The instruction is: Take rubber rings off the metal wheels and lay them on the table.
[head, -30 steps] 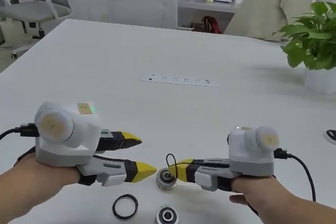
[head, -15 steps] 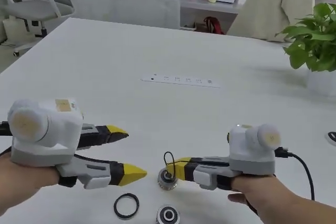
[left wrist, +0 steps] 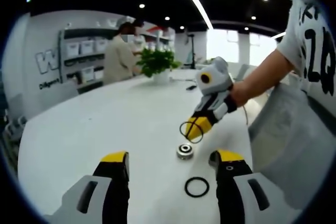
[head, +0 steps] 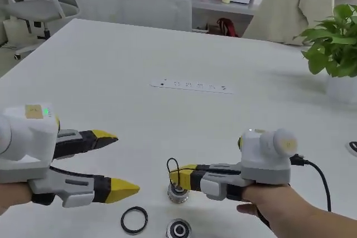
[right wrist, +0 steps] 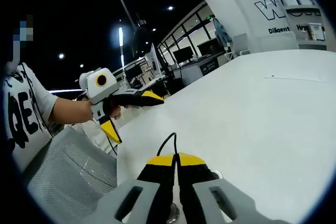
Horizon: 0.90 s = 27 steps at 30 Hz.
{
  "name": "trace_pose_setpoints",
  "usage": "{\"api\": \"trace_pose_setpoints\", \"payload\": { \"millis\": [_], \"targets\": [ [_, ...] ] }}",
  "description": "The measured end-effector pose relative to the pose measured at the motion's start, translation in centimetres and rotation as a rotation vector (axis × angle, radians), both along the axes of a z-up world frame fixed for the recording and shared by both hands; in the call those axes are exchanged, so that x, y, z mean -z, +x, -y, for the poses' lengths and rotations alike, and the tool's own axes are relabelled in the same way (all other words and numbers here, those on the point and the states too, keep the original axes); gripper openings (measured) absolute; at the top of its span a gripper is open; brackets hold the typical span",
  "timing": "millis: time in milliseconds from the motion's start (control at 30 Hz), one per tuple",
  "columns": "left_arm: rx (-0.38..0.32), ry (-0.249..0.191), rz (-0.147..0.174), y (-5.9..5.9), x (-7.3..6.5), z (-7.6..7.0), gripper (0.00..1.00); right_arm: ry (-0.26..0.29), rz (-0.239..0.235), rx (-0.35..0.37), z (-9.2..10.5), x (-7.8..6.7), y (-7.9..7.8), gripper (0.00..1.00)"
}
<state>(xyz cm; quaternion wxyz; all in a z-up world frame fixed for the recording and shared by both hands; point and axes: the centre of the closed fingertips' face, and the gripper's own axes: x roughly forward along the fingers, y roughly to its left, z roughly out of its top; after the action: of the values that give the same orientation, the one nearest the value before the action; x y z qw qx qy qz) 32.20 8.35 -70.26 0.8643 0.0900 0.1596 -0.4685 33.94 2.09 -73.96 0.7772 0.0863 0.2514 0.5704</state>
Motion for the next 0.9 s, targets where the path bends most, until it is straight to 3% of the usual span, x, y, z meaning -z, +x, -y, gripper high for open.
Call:
{"api": "trace_pose_setpoints", "payload": {
  "millis": [367,900],
  "targets": [
    [-0.045,-0.001,0.008,-0.6,-0.3,-2.7,0.75,0.018,0.008,-0.032,-1.3,-0.9,-0.5,0.0],
    [-0.069,0.012,0.012,-1.6,-0.1,-4.7,0.83,0.043,0.006,-0.081,-3.1,-1.6,-1.7,0.0]
  ]
}}
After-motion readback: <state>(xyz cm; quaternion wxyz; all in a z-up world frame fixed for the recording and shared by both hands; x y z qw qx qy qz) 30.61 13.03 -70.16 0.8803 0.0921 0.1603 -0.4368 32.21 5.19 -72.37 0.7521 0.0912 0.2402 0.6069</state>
